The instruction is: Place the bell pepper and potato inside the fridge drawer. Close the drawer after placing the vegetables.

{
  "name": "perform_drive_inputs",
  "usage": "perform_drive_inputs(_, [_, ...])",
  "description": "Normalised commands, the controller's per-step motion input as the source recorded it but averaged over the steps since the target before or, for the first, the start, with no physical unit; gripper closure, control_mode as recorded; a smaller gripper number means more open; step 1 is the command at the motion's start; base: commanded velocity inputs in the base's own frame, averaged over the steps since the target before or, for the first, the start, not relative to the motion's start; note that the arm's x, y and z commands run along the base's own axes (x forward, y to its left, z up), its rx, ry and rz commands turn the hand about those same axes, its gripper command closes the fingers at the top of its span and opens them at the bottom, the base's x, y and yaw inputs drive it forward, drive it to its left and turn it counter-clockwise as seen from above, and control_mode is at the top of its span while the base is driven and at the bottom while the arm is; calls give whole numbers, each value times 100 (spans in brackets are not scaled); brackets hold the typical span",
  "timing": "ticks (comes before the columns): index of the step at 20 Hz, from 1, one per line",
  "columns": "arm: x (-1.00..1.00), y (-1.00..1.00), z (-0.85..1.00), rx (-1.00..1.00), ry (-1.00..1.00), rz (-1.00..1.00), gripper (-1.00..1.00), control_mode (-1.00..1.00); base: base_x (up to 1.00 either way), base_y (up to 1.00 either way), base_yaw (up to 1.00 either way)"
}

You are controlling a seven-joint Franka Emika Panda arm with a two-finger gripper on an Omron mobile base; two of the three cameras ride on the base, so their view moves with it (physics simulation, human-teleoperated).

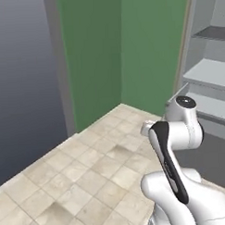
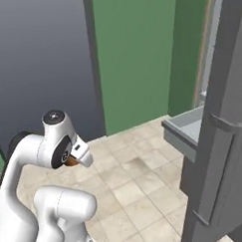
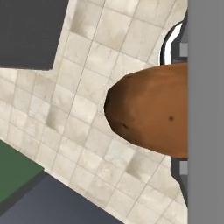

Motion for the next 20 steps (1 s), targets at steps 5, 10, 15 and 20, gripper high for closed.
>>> perform_drive_inputs(5, [0, 0, 0, 0, 0, 0, 100, 100, 79, 21, -40])
perform_drive_inputs(10, [0, 0, 0, 0, 0, 0, 100, 100, 71, 46, -47])
perform_drive_inputs(15, [0, 0, 0, 0, 0, 0, 100, 100, 75, 31, -48])
perform_drive_inputs(20, [0, 0, 0, 0, 0, 0, 100, 100, 73, 31, -50])
